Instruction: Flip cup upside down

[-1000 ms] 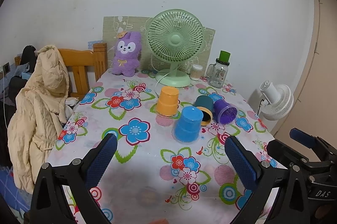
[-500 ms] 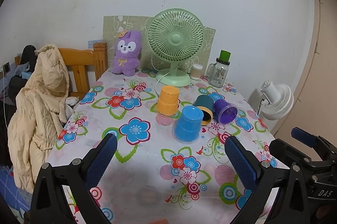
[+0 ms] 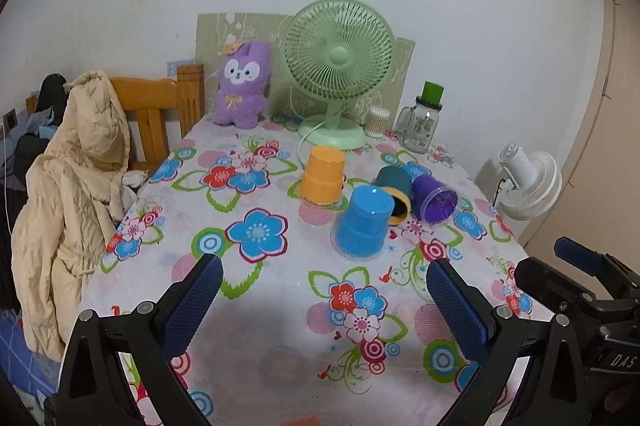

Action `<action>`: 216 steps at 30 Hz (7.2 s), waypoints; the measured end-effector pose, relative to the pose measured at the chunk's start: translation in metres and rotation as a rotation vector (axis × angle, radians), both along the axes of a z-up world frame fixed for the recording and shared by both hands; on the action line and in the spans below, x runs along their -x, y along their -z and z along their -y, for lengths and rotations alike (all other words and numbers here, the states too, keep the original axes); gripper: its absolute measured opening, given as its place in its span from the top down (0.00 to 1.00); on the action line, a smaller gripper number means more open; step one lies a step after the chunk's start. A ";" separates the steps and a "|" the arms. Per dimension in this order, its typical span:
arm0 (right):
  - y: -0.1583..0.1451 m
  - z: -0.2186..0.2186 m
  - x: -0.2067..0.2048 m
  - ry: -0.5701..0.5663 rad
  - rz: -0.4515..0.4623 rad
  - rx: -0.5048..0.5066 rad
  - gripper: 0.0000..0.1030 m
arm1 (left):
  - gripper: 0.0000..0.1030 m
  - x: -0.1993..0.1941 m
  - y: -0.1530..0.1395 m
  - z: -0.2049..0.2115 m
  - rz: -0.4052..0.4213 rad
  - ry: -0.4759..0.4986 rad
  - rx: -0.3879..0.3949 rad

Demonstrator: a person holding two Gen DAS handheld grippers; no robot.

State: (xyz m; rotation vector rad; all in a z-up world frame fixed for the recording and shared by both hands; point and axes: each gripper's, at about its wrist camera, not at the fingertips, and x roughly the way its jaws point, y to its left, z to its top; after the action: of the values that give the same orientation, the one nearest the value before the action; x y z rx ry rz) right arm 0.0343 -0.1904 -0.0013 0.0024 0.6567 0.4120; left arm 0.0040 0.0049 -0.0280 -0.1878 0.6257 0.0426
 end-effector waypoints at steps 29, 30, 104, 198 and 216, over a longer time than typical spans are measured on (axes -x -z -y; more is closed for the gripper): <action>0.047 -0.136 -0.246 -0.296 -0.331 0.273 0.00 | 0.00 -0.176 0.067 -0.083 -0.327 -0.056 -0.040; 0.053 -0.142 -0.255 -0.309 -0.357 0.275 0.00 | 0.00 -0.182 0.070 -0.086 -0.334 -0.061 -0.039; 0.066 0.066 -0.004 0.099 -0.040 -0.141 0.10 | 0.00 -0.025 0.052 0.043 -0.186 0.088 0.082; 0.083 0.073 -0.001 0.018 -0.138 -0.185 0.09 | 0.09 -0.021 0.035 0.050 -0.342 0.158 0.000; 0.020 0.015 0.025 -0.035 0.058 -0.065 0.00 | 0.00 0.017 0.006 0.007 -0.103 0.023 0.019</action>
State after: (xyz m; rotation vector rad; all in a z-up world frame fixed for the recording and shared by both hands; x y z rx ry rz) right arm 0.0090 -0.2052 -0.0212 0.0406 0.5863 0.4651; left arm -0.0133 -0.0018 -0.0336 -0.1973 0.7311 0.0239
